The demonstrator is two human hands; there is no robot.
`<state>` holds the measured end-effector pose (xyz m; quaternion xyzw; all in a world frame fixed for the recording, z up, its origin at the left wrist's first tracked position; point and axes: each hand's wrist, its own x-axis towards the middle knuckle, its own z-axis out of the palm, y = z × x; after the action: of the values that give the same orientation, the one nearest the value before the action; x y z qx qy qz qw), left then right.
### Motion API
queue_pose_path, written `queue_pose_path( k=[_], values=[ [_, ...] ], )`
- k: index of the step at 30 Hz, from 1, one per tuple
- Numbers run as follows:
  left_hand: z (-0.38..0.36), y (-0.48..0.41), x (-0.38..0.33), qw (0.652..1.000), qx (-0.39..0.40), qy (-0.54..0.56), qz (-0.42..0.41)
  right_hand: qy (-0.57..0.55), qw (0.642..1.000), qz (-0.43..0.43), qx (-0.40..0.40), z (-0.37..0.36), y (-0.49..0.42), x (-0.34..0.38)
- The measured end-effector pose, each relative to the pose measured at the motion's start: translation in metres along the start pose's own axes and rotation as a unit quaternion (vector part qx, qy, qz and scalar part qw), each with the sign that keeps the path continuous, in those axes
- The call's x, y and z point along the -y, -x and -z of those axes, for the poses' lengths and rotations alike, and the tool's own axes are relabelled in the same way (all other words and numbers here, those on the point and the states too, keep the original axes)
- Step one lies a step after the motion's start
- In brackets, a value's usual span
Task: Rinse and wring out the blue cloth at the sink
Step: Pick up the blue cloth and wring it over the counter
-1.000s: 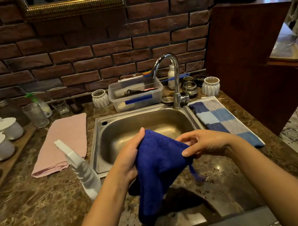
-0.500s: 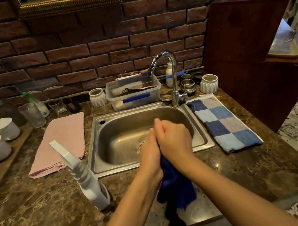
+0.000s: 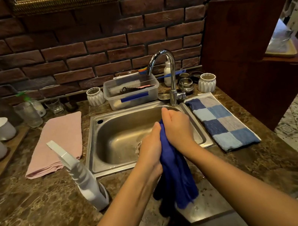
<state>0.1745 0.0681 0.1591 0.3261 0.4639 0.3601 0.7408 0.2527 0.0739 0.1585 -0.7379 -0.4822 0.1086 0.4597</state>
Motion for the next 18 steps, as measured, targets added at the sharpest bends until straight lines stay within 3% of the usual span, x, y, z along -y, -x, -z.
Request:
queue_pose_path(
  k=[4,7,10,15,18],
  values=[
    [0.009,-0.007,-0.006,1.0,0.0,0.022,-0.008,0.066,0.996,0.057,0.021,-0.003,0.039,0.008],
    [0.001,-0.001,-0.006,1.0,-0.004,0.023,-0.014,0.137,0.986,0.091,-0.024,-0.006,0.04,0.016],
    [-0.007,0.005,-0.003,0.999,0.036,0.014,-0.003,0.068,0.996,0.048,-0.041,-0.002,0.009,0.01],
    [0.001,0.005,-0.01,0.991,0.126,0.022,0.041,-0.157,0.984,-0.05,0.061,0.007,-0.015,-0.009],
    [0.004,0.004,-0.02,0.982,0.18,0.022,0.055,-0.182,0.967,-0.106,0.141,0.009,-0.006,-0.011]
  ],
)
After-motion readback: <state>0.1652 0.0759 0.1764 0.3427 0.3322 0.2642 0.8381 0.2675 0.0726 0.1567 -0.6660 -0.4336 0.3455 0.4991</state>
